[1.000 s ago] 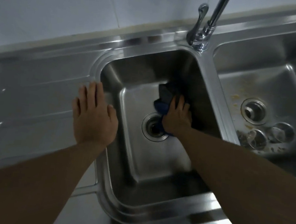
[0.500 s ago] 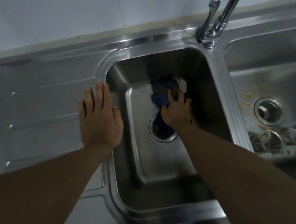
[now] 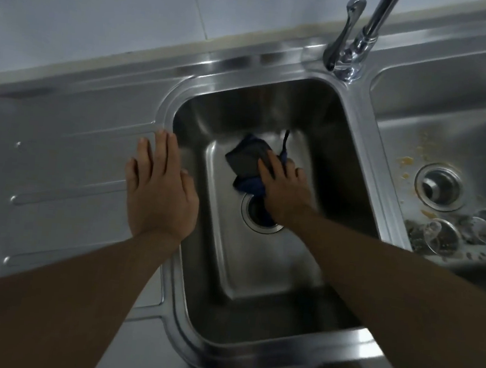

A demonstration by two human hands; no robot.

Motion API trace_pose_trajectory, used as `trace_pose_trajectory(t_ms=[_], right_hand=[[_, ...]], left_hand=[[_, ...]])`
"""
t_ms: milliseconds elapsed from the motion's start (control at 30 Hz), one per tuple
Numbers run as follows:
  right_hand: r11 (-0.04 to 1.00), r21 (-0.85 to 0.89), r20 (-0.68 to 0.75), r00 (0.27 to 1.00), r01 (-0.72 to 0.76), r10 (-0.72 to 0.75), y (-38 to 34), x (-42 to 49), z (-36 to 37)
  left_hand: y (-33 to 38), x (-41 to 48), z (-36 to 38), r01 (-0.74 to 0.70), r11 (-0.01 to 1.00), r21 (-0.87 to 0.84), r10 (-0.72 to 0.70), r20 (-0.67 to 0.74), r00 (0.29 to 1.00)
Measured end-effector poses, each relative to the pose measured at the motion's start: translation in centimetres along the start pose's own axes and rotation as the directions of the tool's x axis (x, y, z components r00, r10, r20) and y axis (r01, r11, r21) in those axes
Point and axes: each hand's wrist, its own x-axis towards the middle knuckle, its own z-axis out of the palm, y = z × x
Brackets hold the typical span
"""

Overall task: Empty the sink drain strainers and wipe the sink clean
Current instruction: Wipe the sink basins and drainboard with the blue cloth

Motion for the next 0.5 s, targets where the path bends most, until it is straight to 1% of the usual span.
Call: trace_pose_trajectory(t_ms=[33, 67, 100, 133, 167, 200, 233, 267, 300, 333, 367, 433, 467, 500], right_hand=[[0.992, 0.074, 0.004, 0.995, -0.099, 0.099, -1.0, -0.3, 0.1], [0.964, 0.164, 0.024, 0.978, -0.21, 0.209, -2.1, -0.7, 0.2], [0.924, 0.245, 0.055, 0.955, -0.295, 0.29, -3.3, -1.0, 0.5], [0.906, 0.278, 0.084, 0.948, -0.318, 0.307, -4.1, -1.5, 0.7], [0.924, 0.271, 0.083, 0.963, -0.271, 0.258, -4.7, -2.1, 0.9], [0.958, 0.238, 0.056, 0.987, -0.158, 0.149, -4.8, -2.6, 1.2], [0.975, 0.221, 0.017, 1.0, -0.009, 0.005, -4.4, -2.8, 1.3], [0.971, 0.191, -0.023, 0.99, 0.14, -0.139, -3.7, -2.6, 1.2], [0.955, 0.146, -0.05, 0.966, 0.257, -0.253, -2.8, -2.1, 1.0], [0.943, 0.073, -0.045, 0.945, 0.325, -0.323, -1.8, -1.1, 0.6], [0.934, -0.014, -0.013, 0.934, 0.357, -0.357, -0.9, -0.2, 0.1], [0.926, -0.158, 0.038, 0.939, 0.344, -0.343, 0.2, 0.9, -0.6], [0.937, -0.172, 0.047, 0.952, 0.305, -0.302, 0.4, 0.8, -0.7], [0.958, -0.145, 0.038, 0.969, 0.246, -0.244, 0.4, 0.5, -0.6]], left_hand=[[0.0, -0.1, 0.0, 0.002, 1.0, -0.005, -0.002, 0.003, 1.0], [0.0, -0.1, 0.0, 0.003, 1.0, -0.007, -0.003, 0.005, 1.0], [0.1, -0.1, -0.1, 0.004, 1.0, -0.003, -0.004, 0.007, 1.0], [0.1, -0.1, -0.1, 0.007, 1.0, 0.003, -0.007, 0.01, 1.0], [0.1, -0.1, -0.1, 0.01, 1.0, 0.004, -0.011, 0.013, 1.0], [0.1, 0.0, -0.2, 0.013, 1.0, 0.0, -0.013, 0.014, 1.0], [0.1, -0.1, -0.2, 0.014, 1.0, -0.005, -0.014, 0.013, 1.0], [0.2, -0.1, -0.2, 0.015, 1.0, -0.005, -0.015, 0.01, 1.0], [0.2, -0.1, -0.2, 0.015, 1.0, -0.001, -0.015, 0.006, 1.0], [0.2, -0.1, -0.2, 0.015, 1.0, 0.002, -0.015, 0.002, 1.0], [0.2, -0.1, -0.2, 0.012, 1.0, 0.004, -0.012, 0.0, 1.0], [0.1, -0.1, -0.1, 0.009, 1.0, 0.004, -0.009, -0.003, 1.0], [0.0, -0.1, -0.1, 0.008, 1.0, -0.003, -0.008, -0.004, 1.0], [0.0, -0.1, -0.1, 0.007, 1.0, -0.011, -0.007, -0.002, 1.0]])
